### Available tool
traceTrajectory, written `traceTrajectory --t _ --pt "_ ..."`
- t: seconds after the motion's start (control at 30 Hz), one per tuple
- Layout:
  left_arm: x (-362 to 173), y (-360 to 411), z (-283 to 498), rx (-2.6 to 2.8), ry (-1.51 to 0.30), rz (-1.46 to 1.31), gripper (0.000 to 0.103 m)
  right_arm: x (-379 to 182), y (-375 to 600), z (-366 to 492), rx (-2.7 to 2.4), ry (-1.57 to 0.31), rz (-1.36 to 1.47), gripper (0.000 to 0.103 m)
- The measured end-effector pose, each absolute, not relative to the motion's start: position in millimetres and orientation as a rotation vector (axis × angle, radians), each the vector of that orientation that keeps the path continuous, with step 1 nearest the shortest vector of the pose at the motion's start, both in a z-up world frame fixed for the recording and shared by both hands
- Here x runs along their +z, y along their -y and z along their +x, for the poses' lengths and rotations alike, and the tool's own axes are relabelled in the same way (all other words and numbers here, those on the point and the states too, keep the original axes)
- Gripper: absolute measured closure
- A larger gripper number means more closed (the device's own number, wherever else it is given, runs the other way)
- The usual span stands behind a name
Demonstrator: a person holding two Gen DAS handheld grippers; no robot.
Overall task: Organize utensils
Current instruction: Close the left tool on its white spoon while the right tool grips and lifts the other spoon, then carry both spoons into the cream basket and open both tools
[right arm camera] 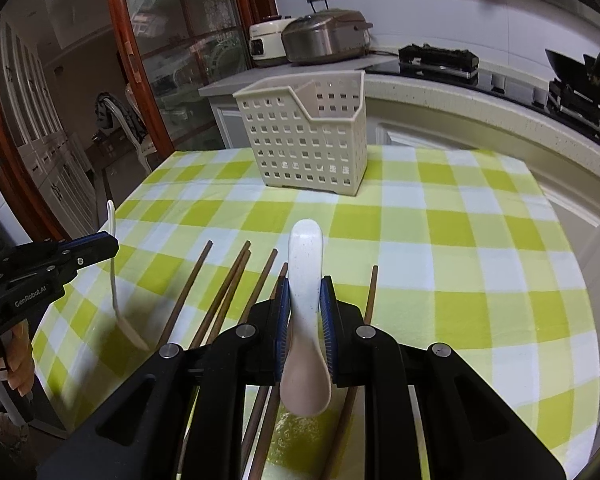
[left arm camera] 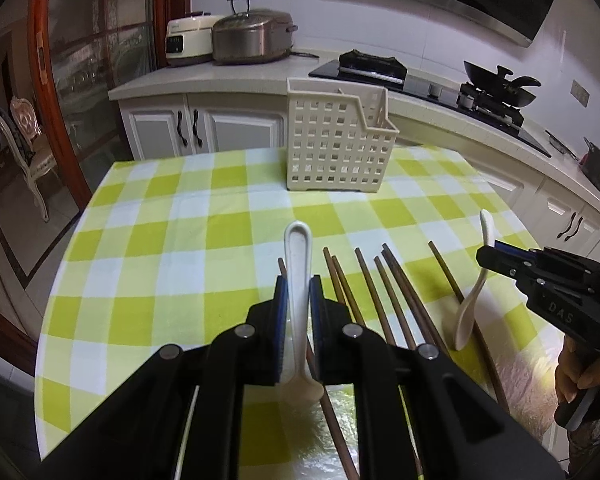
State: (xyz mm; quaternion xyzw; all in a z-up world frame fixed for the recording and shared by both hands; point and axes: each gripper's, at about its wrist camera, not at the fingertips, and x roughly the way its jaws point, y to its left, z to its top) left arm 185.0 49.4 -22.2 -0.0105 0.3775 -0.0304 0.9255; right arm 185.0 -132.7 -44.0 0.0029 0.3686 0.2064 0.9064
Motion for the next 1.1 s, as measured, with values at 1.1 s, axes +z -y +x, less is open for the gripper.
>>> traceTrajectory --t 1.1 --pt "157.4 -27.7 381.5 -0.092 -0.487 0.053 0.092 91.3 99.4 357.9 0.417 -0.452 -0.049 0.085"
